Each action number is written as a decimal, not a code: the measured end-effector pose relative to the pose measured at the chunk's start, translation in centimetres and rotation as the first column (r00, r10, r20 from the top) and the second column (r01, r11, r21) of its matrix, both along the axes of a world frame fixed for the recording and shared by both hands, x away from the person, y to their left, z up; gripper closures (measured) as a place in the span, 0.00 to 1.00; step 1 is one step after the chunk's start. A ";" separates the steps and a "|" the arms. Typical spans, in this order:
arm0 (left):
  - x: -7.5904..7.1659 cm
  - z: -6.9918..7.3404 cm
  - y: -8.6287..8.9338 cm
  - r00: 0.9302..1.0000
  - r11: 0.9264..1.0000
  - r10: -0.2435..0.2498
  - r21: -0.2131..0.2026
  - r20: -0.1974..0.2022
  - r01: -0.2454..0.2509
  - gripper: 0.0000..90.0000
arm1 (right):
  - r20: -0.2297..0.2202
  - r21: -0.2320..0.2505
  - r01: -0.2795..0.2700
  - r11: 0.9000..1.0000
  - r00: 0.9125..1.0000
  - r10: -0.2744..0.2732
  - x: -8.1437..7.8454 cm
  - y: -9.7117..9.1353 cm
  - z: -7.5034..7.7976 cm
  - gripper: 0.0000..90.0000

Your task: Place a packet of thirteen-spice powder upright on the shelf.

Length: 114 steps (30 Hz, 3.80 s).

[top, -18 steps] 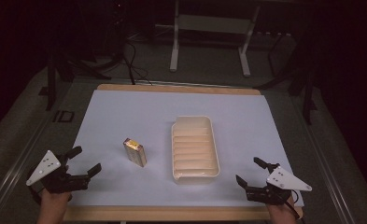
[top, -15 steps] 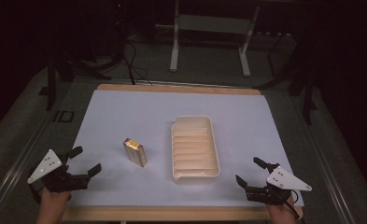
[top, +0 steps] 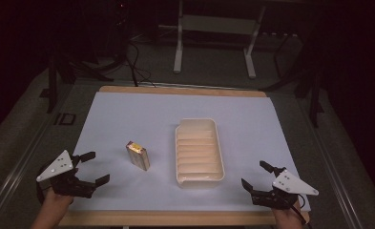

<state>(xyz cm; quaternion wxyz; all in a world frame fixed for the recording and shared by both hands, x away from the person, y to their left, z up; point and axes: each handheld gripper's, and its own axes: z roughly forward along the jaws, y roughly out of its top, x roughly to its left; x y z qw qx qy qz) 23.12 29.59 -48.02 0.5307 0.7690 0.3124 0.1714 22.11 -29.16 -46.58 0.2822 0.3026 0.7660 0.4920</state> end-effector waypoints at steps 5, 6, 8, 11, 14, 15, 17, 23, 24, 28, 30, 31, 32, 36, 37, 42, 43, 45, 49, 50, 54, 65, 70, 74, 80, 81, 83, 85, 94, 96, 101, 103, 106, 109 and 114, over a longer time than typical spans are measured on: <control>0.4 0.6 -0.1 0.998 0.995 -0.043 0.083 -0.048 0.047 0.01 | 0.003 -0.008 -0.007 1.000 1.000 0.007 0.0 0.3 0.0 0.16; 0.4 0.7 -0.2 0.997 0.993 -0.051 0.105 -0.062 0.057 0.01 | 0.000 -0.010 -0.009 1.000 1.000 0.009 0.0 0.4 -0.1 0.16; 0.5 0.8 -0.3 0.994 0.986 -0.070 0.143 -0.086 0.082 0.01 | 0.000 -0.017 -0.012 1.000 1.000 0.012 0.0 0.6 -0.1 0.16; 0.7 1.0 -0.8 0.985 0.968 -0.111 0.210 -0.135 0.138 0.01 | -0.003 -0.027 -0.021 0.999 1.000 0.021 0.1 0.8 -0.2 0.16; 0.9 1.3 -1.3 0.973 0.940 -0.147 0.279 -0.181 0.194 0.01 | -0.004 -0.028 -0.021 0.999 1.000 0.021 0.0 0.9 -0.2 0.16; 1.0 1.5 -1.5 0.966 0.929 -0.160 0.300 -0.203 0.217 0.01 | -0.001 -0.029 -0.022 0.999 1.000 0.022 0.0 0.9 -0.2 0.16; 1.2 1.6 -1.9 0.958 0.909 -0.177 0.336 -0.227 0.247 0.01 | -0.001 -0.029 -0.021 0.999 1.000 0.021 0.0 0.8 -0.1 0.16; 1.8 2.2 -3.5 0.933 0.835 -0.215 0.440 -0.289 0.329 0.01 | -0.004 -0.029 -0.024 0.999 1.000 0.024 0.1 0.9 -0.2 0.16; 1.9 2.3 -3.9 0.932 0.823 -0.220 0.458 -0.289 0.336 0.01 | -0.004 -0.030 -0.025 0.999 1.000 0.025 0.1 0.9 -0.2 0.16; 2.2 2.7 -4.7 0.930 0.799 -0.247 0.485 -0.274 0.355 0.09 | -0.002 -0.028 -0.025 0.999 1.000 0.025 0.1 0.8 -0.2 0.16; 2.4 2.9 -5.1 0.925 0.793 -0.256 0.486 -0.282 0.368 0.09 | -0.002 -0.029 -0.025 0.999 1.000 0.025 0.1 0.8 -0.2 0.16; 2.5 3.0 -5.2 0.922 0.786 -0.259 0.492 -0.286 0.374 0.09 | -0.003 -0.029 -0.025 0.999 1.000 0.025 0.1 0.8 -0.2 0.16; 2.6 3.0 -5.3 0.921 0.779 -0.261 0.501 -0.291 0.378 0.09 | -0.004 -0.028 -0.025 0.999 1.000 0.025 0.1 0.8 -0.2 0.16; 2.9 3.3 -5.7 0.909 0.749 -0.255 0.528 -0.329 0.401 0.09 | -0.006 -0.029 -0.026 0.999 1.000 0.026 0.1 0.8 -0.2 0.16; 3.0 3.4 -5.7 0.903 0.736 -0.253 0.536 -0.348 0.413 0.09 | -0.007 -0.029 -0.026 0.999 1.000 0.026 0.1 0.8 -0.2 0.16; 3.1 3.3 -6.1 0.886 0.683 -0.237 0.580 -0.399 0.444 0.08 | -0.009 -0.031 -0.028 0.999 1.000 0.028 0.1 0.8 -0.2 0.16; 3.2 3.3 -6.2 0.880 0.674 -0.231 0.584 -0.415 0.453 0.08 | -0.010 -0.031 -0.029 0.999 1.000 0.028 0.1 0.8 -0.2 0.16; 3.2 3.3 -6.5 0.871 0.647 -0.227 0.601 -0.436 0.470 0.08 | -0.010 -0.032 -0.029 0.999 1.000 0.029 0.1 0.9 -0.2 0.16; 3.2 3.2 -7.1 0.847 0.599 -0.224 0.617 -0.482 0.510 0.08 | -0.012 -0.031 -0.030 0.999 0.999 0.029 0.2 0.9 -0.3 0.16; 3.2 3.2 -7.3 0.838 0.583 -0.223 0.621 -0.498 0.524 0.08 | -0.012 -0.031 -0.029 0.999 1.000 0.029 0.2 0.9 -0.3 0.16; 3.3 3.2 -7.7 0.816 0.531 -0.231 0.634 -0.530 0.562 0.08 | -0.012 -0.031 -0.032 0.999 0.999 0.032 0.2 0.9 -0.3 0.16; 3.5 4.6 -8.9 0.758 0.427 -0.276 0.632 -0.591 0.647 0.12 | -0.014 -0.029 -0.032 0.999 0.999 0.031 0.2 0.9 -0.3 0.16; 3.5 5.9 -9.4 0.751 0.408 -0.296 0.632 -0.591 0.659 0.12 | -0.011 -0.033 -0.033 0.999 0.999 0.033 0.2 0.9 -0.3 0.16; 3.4 6.8 -9.9 0.733 0.391 -0.310 0.622 -0.605 0.679 0.13 | -0.012 -0.030 -0.032 0.999 0.999 0.032 0.2 0.9 -0.3 0.16; 3.3 8.0 -10.7 0.726 0.385 -0.305 0.617 -0.617 0.686 0.13 | -0.012 -0.031 -0.033 0.999 0.999 0.033 0.2 0.9 -0.3 0.16; 3.4 8.1 -10.8 0.725 0.386 -0.305 0.615 -0.618 0.687 0.13 | -0.012 -0.030 -0.033 0.999 0.999 0.033 0.2 0.9 -0.3 0.16; 3.5 8.4 -11.1 0.724 0.387 -0.314 0.614 -0.614 0.688 0.13 | -0.012 -0.030 -0.033 0.999 0.999 0.033 0.2 0.9 -0.3 0.16; 3.7 8.8 -11.3 0.728 0.398 -0.326 0.611 -0.603 0.684 0.13 | -0.012 -0.031 -0.034 0.999 0.999 0.034 0.2 0.9 -0.3 0.16; 5.3 10.1 -12.0 0.752 0.486 -0.288 0.586 -0.593 0.648 0.15 | -0.012 -0.031 -0.033 0.999 0.999 0.033 0.2 0.9 -0.3 0.16; 5.5 10.3 -12.2 0.755 0.499 -0.286 0.581 -0.590 0.643 0.14 | -0.013 -0.031 -0.034 0.999 0.999 0.033 0.2 0.9 -0.3 0.16; 5.7 10.9 -12.4 0.780 0.475 -0.314 0.621 -0.542 0.623 0.01 | -0.013 -0.032 -0.034 0.999 0.999 0.034 0.2 0.9 -0.3 0.16; 5.9 11.1 -12.6 0.800 0.477 -0.305 0.645 -0.516 0.597 0.00 | -0.013 -0.033 -0.033 0.999 0.999 0.033 0.2 0.9 -0.3 0.16; 6.7 11.3 -13.0 0.827 0.507 -0.262 0.658 -0.498 0.557 0.00 | -0.012 -0.032 -0.033 0.999 0.999 0.033 0.2 0.9 -0.3 0.16; 7.2 11.2 -13.5 0.838 0.476 -0.261 0.691 -0.479 0.544 0.00 | -0.012 -0.033 -0.034 0.999 0.999 0.034 0.2 0.9 -0.3 0.16; 8.2 11.0 -14.1 0.839 0.432 -0.278 0.719 -0.467 0.544 0.02 | -0.013 -0.033 -0.035 0.999 0.999 0.035 0.2 0.8 -0.3 0.16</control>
